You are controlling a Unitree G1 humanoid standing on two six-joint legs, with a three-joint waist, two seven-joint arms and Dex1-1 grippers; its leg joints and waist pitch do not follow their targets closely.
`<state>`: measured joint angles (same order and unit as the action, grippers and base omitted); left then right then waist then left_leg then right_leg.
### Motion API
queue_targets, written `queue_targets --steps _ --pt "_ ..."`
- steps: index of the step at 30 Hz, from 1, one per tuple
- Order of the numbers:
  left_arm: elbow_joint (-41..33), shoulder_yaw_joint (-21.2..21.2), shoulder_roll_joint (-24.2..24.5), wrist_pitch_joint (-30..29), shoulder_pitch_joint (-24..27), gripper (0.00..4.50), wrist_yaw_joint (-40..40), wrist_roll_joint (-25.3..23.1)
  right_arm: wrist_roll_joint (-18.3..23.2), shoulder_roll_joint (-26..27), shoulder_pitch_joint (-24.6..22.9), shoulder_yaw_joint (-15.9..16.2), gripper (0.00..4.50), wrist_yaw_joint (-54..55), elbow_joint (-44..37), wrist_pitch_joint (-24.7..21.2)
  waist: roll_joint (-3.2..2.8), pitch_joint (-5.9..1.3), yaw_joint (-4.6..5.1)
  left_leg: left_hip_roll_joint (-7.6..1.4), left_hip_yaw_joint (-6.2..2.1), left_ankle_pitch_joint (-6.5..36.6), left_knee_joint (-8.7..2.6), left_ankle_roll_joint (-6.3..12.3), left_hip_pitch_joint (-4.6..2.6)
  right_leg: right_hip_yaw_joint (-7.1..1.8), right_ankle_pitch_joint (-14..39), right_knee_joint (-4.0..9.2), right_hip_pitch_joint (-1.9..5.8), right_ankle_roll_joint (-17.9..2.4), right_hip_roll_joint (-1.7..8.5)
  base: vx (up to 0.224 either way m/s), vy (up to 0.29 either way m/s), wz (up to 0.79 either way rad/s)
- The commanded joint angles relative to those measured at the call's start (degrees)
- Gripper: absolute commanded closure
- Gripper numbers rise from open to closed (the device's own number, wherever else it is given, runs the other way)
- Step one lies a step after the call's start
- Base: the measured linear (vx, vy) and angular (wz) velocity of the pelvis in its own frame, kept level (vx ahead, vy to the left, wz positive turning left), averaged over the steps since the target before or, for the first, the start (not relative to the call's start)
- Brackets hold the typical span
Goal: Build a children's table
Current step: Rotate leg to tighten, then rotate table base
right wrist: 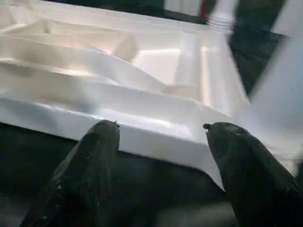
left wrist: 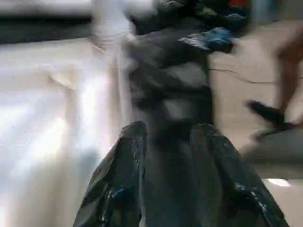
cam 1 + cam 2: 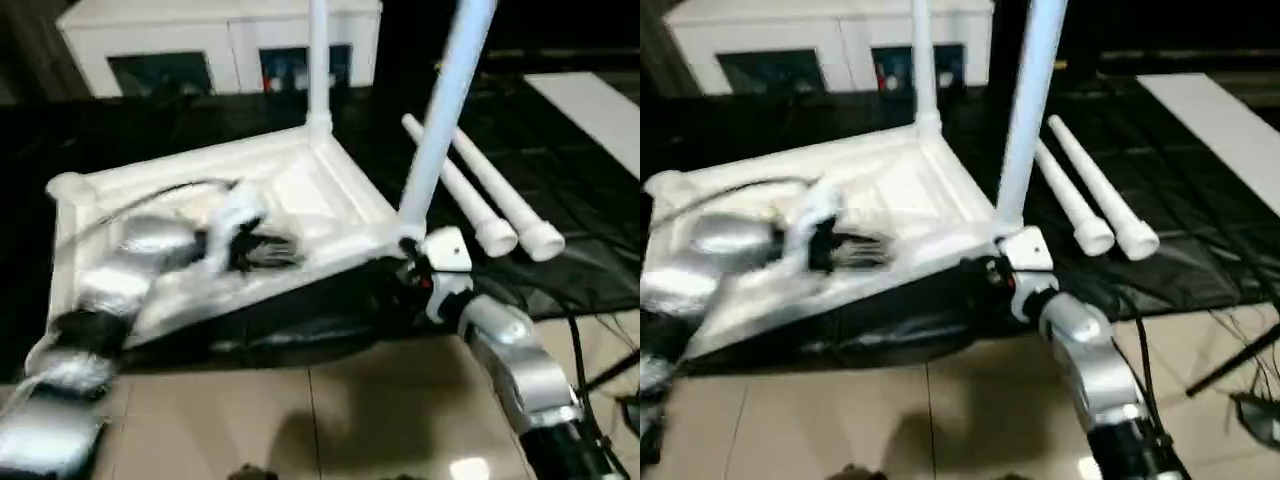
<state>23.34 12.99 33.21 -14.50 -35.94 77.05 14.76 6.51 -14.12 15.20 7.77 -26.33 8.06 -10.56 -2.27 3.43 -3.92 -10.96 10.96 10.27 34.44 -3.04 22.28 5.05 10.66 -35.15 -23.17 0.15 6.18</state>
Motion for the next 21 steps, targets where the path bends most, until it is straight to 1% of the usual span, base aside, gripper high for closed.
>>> queue_targets --steps 1,2,3,4,5,6,7,8,9,10,11,12,13,14,15,16,17,18,19,20,21 --pt "-4.0 0.8 1.5 -3.4 0.5 2.75 3.9 1.6 0.3 0.0 0.6 0.5 1.27 -0.8 0.2 0.4 0.34 -3.85 0.28 -2.4 -0.59 14.1 -4.79 0.38 -2.13 -3.1 10.7 3.41 1.91 -14.4 2.29 0.0 0.0 0.0" --pt "-6.3 1.1 3.2 -5.6 1.6 2.75 5.5 1.7 0.4 0.0 0.8 0.6 1.27 -1.2 0.4 0.4 0.31 -3.78 0.31 -2.34 -0.49 14.5 -4.89 0.12 -2.06 -3.17 11.1 3.51 1.95 -14.1 2.22 0.0 0.0 0.0" --pt "-8.3 2.8 5.9 -7.3 3.1 2.75 7.3 -0.1 0.5 -0.1 1.1 1.0 1.27 -2.2 0.4 0.4 0.48 -3.47 0.48 -2.29 -0.6 16.9 -5.26 -0.98 -1.88 -3.37 14.6 3.75 2.02 -12.5 2.26 0.0 0.0 0.0" --pt "-8.9 3.6 6.9 -7.6 3.6 2.75 7.8 -1.0 0.6 -0.1 1.1 1.2 1.27 -2.6 0.4 0.4 0.46 -3.47 0.47 -2.3 -0.7 18.0 -5.32 -1.32 -2.06 -3.5 16.1 3.9 1.93 -11.9 2.33 0.0 0.0 0.0" --pt "-9.7 4.7 8.2 -7.9 4.3 2.75 8.2 -2.3 0.7 -0.2 1.1 1.5 1.27 -3.3 0.3 0.3 0.53 -3.43 0.7 -2.27 -0.77 18.5 -5.4 -1.49 -1.96 -3.65 17.0 4.0 1.98 -11.3 2.32 0.0 0.0 0.0" --pt "-9.9 6.9 10.4 -8.2 4.9 2.75 7.7 -5.4 1.3 -0.5 0.8 2.1 1.27 -5.3 -0.6 0.2 0.37 -3.38 1.0 -2.22 -0.96 18.8 -5.54 -1.77 -1.79 -3.84 17.8 4.09 2.07 -10.3 2.26 0.0 0.0 0.0" --pt "-10.2 7.9 11.5 -8.6 5.2 2.75 7.3 -6.7 1.9 -0.6 0.5 2.4 1.27 -6.6 -1.2 0.0 0.35 -3.45 1.11 -2.16 -0.89 19.0 -5.48 -1.98 -2.04 -3.99 17.8 4.22 1.85 -9.8 2.14 0.0 0.0 0.0" --pt "-10.6 8.8 12.5 -9.2 5.4 2.75 7.0 -7.9 2.7 -0.8 0.2 2.6 1.27 -8.1 -1.9 -0.4 0.4 -3.46 1.13 -2.18 -0.92 18.8 -5.43 -2.06 -1.99 -4.18 17.5 4.25 1.9 -9.9 2.24 0.0 0.0 0.0" --pt "-10.2 9.3 13.1 -9.5 5.4 2.75 6.5 -9.2 3.7 -1.2 -0.2 2.9 1.27 -9.7 -2.9 -1.1 0.3 -3.53 1.09 -2.21 -0.9 18.2 -5.35 -2.06 -2.05 -4.28 16.7 4.19 1.91 -10.5 2.25 0.0 0.0 0.0" --pt "-10.2 9.3 13.1 -9.5 5.4 2.75 6.5 -9.2 3.7 -1.2 -0.2 2.9 1.27 -9.7 -2.9 -1.1 0.3 -3.53 1.09 -2.21 -0.9 18.2 -5.35 -2.06 -2.05 -4.28 16.7 4.19 1.91 -10.5 2.25 0.0 0.0 0.0" --pt "-9.3 10.1 13.7 -9.4 5.3 2.75 5.5 -11.3 5.6 -2.0 -0.9 3.3 1.27 -12.3 -4.7 -2.6 0.22 -3.59 0.96 -2.21 -0.8 17.7 -5.19 -2.04 -2.25 -4.35 15.6 4.17 1.75 -11.0 2.11 0.0 0.0 0.0" --pt "-7.8 11.0 14.4 -9.9 4.9 2.75 3.1 -14.4 8.3 -3.6 -1.9 4.1 1.27 -16.3 -7.6 -5.1 0.31 -3.59 0.81 -2.18 -0.81 17.2 -5.15 -1.47 -2.1 -4.37 14.0 4.03 2.05 -11.3 1.89 0.0 0.0 0.0" --pt "-7.8 11.0 14.4 -9.9 4.9 2.75 3.1 -14.4 8.3 -3.6 -1.9 4.1 1.27 -16.3 -7.6 -5.1 0.35 -3.64 0.76 -2.19 -0.81 16.9 -5.09 -1.26 -2.08 -4.35 13.4 3.95 2.13 -11.1 1.76 0.0 0.0 0.0" --pt "-5.9 11.7 14.6 -10.1 4.2 2.75 0.2 -17.0 9.8 -5.2 -2.6 4.9 1.27 -19.4 -9.9 -6.7 0.33 -3.65 0.75 -2.11 -0.82 16.5 -5.02 -1.0 -1.99 -4.35 12.9 3.89 2.16 -11.3 1.75 0.0 0.0 0.0" --pt "-5.5 11.8 14.6 -10.0 4.1 2.75 -0.4 -17.4 9.9 -5.4 -2.7 5.0 1.27 -19.9 -10.2 -6.9 0.33 -3.7 0.66 -2.15 -0.89 16.3 -5.02 -1.0 -1.93 -4.3 12.7 3.86 2.29 -11.2 1.75 0.0 0.0 0.0" --pt "-4.4 12.1 14.4 -10.0 3.7 2.75 -1.7 -18.4 10.2 -5.8 -2.8 5.1 1.27 -20.6 -10.6 -7.4 0.38 -3.75 0.57 -2.15 -0.88 16.0 -4.97 -1.0 -2.02 -4.3 12.5 3.85 2.22 -11.3 1.79 0.0 0.0 0.0" --pt "-2.4 12.7 14.2 -9.6 3.1 2.75 -3.7 -20.2 10.9 -6.5 -3.0 5.3 1.27 -22.0 -11.5 -8.5 0.39 -3.77 0.49 -2.11 -0.9 15.6 -4.97 -1.12 -1.99 -4.28 12.7 3.94 2.22 -11.8 1.87 0.0 0.0 0.0" --pt "-1.5 13.0 13.9 -9.5 2.8 2.75 -4.8 -21.0 10.9 -6.8 -3.0 5.4 1.27 -22.5 -11.6 -8.5 0.49 -3.72 0.47 -2.12 -0.86 16.1 -4.92 -1.25 -2.07 -4.33 13.2 3.99 2.08 -12.0 1.93 0.0 0.0 0.0" --pt "-1.5 13.0 13.9 -9.5 2.8 2.75 -4.8 -21.0 10.9 -6.8 -3.0 5.4 1.27 -22.5 -11.6 -8.5 0.49 -3.67 0.52 -2.06 -0.88 16.3 -4.92 -1.29 -1.9 -4.31 13.8 3.99 2.15 -12.0 1.96 0.0 0.0 0.0" --pt "0.0 13.3 13.4 -8.6 2.3 2.75 -6.9 -22.6 10.6 -6.9 -3.1 5.4 1.27 -22.5 -11.6 -8.4 0.47 -3.68 0.51 -2.11 -1.01 16.6 -4.98 -1.52 -1.85 -4.27 14.9 4.06 2.2 -11.7 2.1 0.0 0.0 0.0" --pt "2.1 13.4 12.6 -7.6 1.5 2.75 -9.9 -24.0 10.4 -6.9 -3.0 5.3 1.27 -22.3 -11.5 -8.2 0.47 -3.66 0.52 -2.08 -0.98 17.0 -4.96 -1.55 -1.93 -4.26 15.5 4.19 2.07 -11.6 2.03 0.0 0.0 0.0"
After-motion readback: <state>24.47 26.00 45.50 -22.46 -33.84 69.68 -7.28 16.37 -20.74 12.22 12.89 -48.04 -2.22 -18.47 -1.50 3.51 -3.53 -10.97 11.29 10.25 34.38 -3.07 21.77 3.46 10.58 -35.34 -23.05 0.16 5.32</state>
